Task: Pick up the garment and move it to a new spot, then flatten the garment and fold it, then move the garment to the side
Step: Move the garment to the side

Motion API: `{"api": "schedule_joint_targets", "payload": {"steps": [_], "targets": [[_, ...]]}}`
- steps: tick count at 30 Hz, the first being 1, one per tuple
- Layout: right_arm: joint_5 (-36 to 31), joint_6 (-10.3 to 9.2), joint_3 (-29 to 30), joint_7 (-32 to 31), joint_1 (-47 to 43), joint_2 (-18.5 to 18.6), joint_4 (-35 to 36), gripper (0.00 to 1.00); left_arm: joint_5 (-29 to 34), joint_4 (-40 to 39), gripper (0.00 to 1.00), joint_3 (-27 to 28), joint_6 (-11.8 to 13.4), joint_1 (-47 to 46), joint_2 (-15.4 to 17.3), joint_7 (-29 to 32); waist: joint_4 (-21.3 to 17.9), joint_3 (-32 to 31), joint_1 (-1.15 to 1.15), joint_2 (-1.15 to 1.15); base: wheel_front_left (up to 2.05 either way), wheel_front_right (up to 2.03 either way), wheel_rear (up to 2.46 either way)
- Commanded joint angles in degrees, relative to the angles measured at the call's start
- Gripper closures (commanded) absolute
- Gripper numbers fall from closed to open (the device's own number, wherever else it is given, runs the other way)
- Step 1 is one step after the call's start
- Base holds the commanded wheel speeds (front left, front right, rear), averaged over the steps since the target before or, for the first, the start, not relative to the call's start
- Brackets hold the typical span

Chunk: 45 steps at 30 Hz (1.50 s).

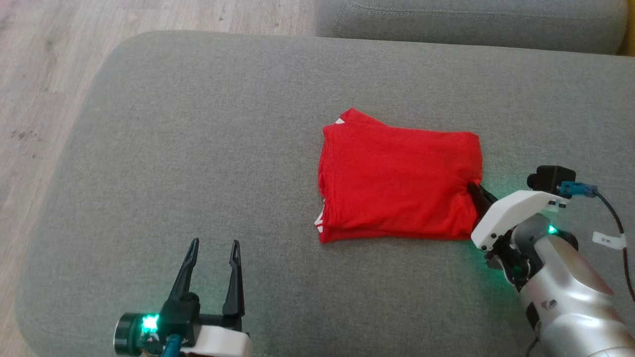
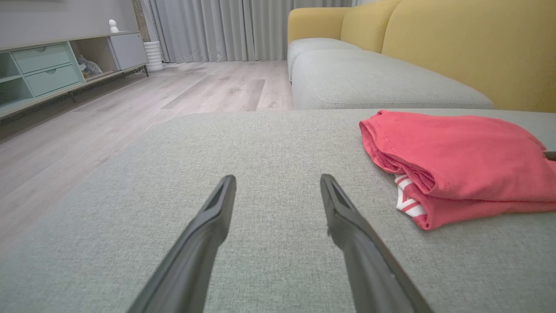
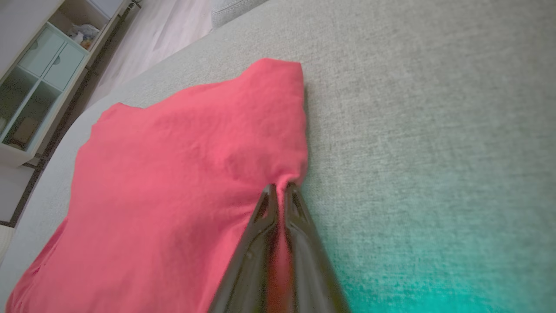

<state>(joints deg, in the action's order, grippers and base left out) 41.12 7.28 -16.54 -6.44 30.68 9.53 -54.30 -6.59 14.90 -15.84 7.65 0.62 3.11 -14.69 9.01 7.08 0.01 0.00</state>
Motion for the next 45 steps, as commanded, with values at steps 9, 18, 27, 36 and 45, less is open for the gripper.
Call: {"api": "schedule_joint_targets", "payload": {"steps": [9,18,27,36,45], "targets": [[0.3,0.21,-4.7,3.2,5.3,8.2,0.7,1.0,-0.5,-2.7,0.0,1.8,0.9,-2.5,-0.2,-0.3,-2.7,1.9,-0.01,0.0,0.0,0.0,0.0],[-0.9,0.21,-4.9,2.3,11.0,21.9,2.0,1.0,0.4,-3.8,0.0,2.1,0.3,-5.3,-0.2,-0.3,-6.5,7.8,-0.01,0.0,0.0,0.0,0.0],[-0.8,0.21,-1.6,2.2,15.0,32.3,3.1,1.0,1.1,-3.9,0.0,1.3,-0.5,-9.1,-0.2,-0.3,-10.0,12.7,-0.01,0.0,0.0,0.0,0.0],[-2.4,0.21,3.7,2.5,16.8,38.6,0.8,0.0,0.4,-6.5,0.0,2.4,-0.5,-10.5,-0.2,-0.3,-11.1,15.1,-0.01,0.0,0.0,0.0,0.0],[-7.3,0.21,5.1,7.1,12.6,32.6,-0.1,0.0,-3.6,-8.8,0.0,3.8,-2.3,-9.3,-0.2,-0.3,-9.8,8.4,-0.01,0.0,0.0,0.0,0.0]]}}
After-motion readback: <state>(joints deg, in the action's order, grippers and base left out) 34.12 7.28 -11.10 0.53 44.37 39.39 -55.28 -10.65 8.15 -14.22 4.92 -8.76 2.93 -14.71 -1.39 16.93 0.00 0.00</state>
